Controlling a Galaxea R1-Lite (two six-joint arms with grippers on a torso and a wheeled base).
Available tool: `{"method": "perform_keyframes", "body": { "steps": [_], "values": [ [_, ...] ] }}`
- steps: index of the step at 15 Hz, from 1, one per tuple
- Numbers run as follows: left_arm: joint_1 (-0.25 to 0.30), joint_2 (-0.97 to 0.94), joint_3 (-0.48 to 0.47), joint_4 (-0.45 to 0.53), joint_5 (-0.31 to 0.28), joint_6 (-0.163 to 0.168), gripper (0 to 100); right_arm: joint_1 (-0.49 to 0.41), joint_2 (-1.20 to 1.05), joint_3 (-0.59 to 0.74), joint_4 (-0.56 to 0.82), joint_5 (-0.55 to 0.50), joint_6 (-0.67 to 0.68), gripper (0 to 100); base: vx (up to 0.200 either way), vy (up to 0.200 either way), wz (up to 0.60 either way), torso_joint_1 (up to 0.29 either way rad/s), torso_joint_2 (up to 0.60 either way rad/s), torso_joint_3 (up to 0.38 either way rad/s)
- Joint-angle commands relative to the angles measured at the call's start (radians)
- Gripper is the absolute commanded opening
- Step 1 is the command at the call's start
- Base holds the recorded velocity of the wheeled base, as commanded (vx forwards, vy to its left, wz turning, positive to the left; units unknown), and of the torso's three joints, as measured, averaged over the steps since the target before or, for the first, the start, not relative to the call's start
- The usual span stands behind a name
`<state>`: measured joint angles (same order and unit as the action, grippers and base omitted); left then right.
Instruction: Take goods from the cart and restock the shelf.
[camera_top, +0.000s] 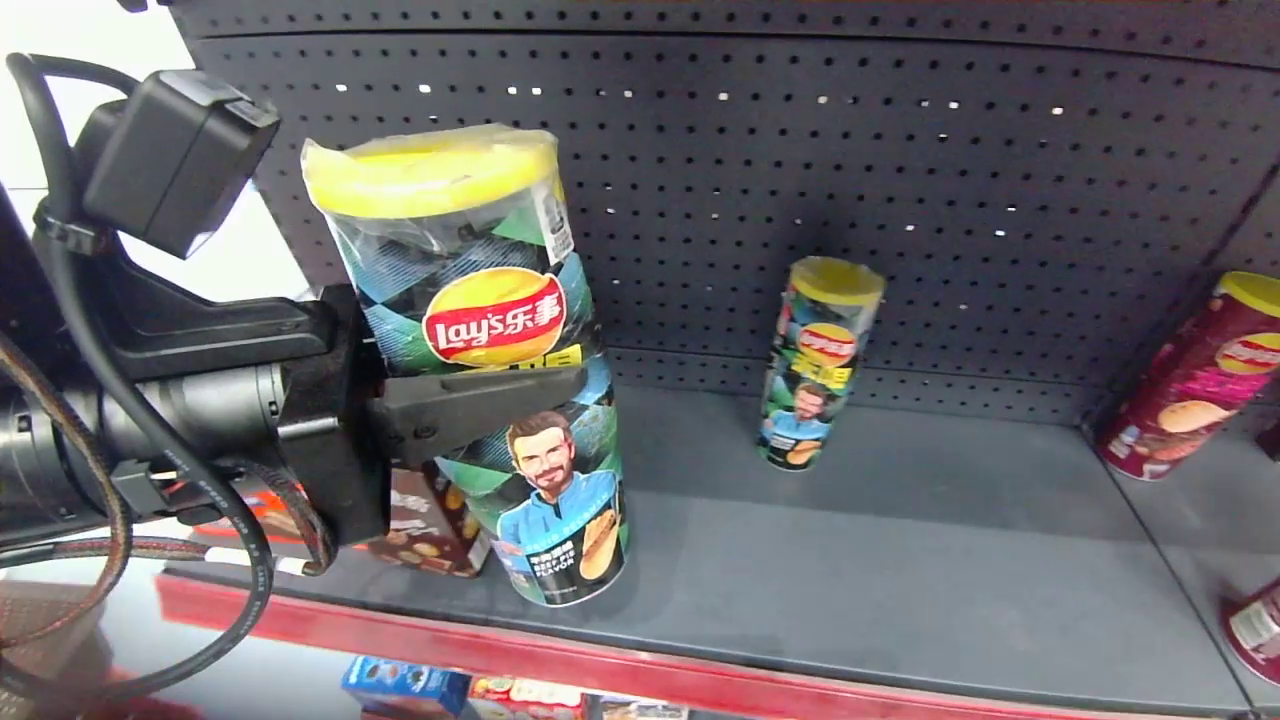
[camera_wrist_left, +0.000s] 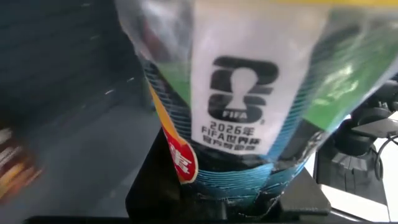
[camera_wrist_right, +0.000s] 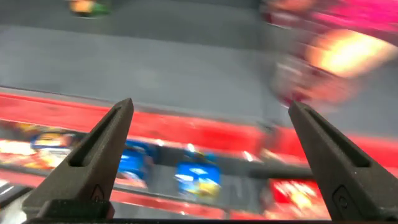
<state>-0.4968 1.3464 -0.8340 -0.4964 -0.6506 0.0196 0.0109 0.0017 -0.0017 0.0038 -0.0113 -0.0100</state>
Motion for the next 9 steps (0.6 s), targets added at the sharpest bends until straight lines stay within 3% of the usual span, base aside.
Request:
{"method": "perform_keyframes", "body": {
  "steps": [1,9],
  "values": [
    [0.003,-0.003,0.003,-0.001,0.0,0.0,0,0.0,0.001,0.0,0.001,-0.001,0.001,100,0.0,0.0,0.0,0.0,0.0,0.0],
    [0.003,-0.004,0.007,-0.001,0.0,-0.001,0,0.0,0.001,0.0,0.001,0.001,0.001,100,0.0,0.0,0.0,0.0,0.0,0.0]
  ]
}}
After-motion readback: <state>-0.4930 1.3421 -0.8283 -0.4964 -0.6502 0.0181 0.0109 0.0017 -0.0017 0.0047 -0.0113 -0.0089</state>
